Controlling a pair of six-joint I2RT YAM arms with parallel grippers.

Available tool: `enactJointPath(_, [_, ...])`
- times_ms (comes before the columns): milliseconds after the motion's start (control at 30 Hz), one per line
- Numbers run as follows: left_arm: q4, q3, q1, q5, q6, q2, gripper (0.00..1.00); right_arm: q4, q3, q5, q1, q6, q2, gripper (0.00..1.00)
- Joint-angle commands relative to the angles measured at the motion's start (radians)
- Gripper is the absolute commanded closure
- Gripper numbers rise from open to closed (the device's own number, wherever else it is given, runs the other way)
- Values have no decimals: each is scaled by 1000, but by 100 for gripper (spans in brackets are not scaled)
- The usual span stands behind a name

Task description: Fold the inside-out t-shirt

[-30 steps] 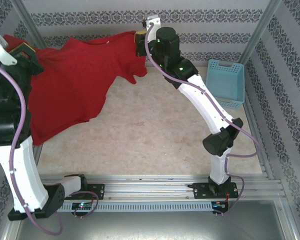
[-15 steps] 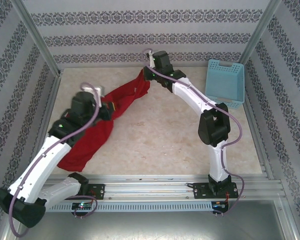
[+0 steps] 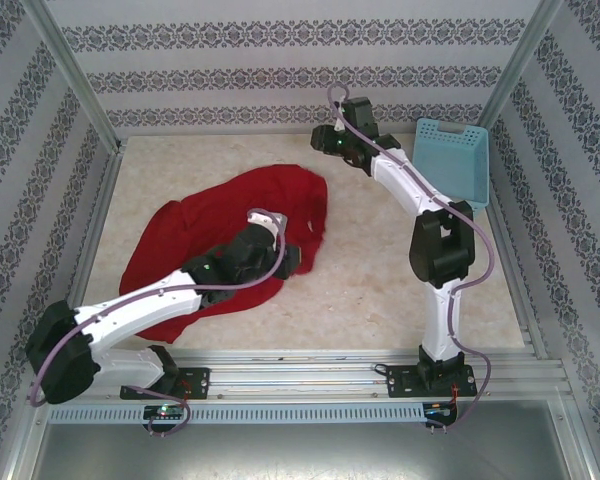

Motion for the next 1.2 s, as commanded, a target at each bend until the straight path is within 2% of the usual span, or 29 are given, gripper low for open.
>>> enactJointPath(0, [26,12,-4,-61,-35,-32,57,-18,-103,26,-8,18,-97,51])
enactJointPath(67, [-32,15,11,-106,-18,-57,49,-8,-174,42,-1,15,-150,47])
enactJointPath(133, [-98,18,44,-122,-18,-76,48,0,-266,64,15,32,-211,46])
enactJointPath(200, [-176,9,89,-153,-29,-115,47,31,-375,91,53,59,-278,44])
enactJointPath(300, [-300,-35,180,-226,-43,-209,37,25,-551,184,140,79,-375,39])
enactJointPath(367, [-388,-70,284,-233,-49,-267,33,16,-664,249,201,113,-436,35])
enactJointPath(467, [-456,-135,457,-205,-52,-330,26,5,-781,270,276,148,-483,32])
enactJointPath(567, [-487,-197,607,-182,-70,-361,19,-8,-832,259,352,143,-483,27])
enactJointPath(667, [-447,-266,734,-116,-96,-355,15,-28,-833,222,396,124,-444,28])
enactJointPath(767, [-379,-322,820,-32,-125,-313,13,-25,-848,199,416,129,-418,38])
enactJointPath(900, [-296,-361,862,37,-139,-227,13,-75,-901,300,404,143,-474,70])
enactJointPath(1000, [-249,-371,869,66,-137,-162,13,-102,-964,316,357,141,-526,92])
enactJointPath(1067, [-218,-373,869,84,-137,-128,13,-99,-1016,315,321,138,-572,100])
enactJointPath(1167, [-172,-374,869,115,-143,-76,13,-64,-1092,315,296,119,-668,100])
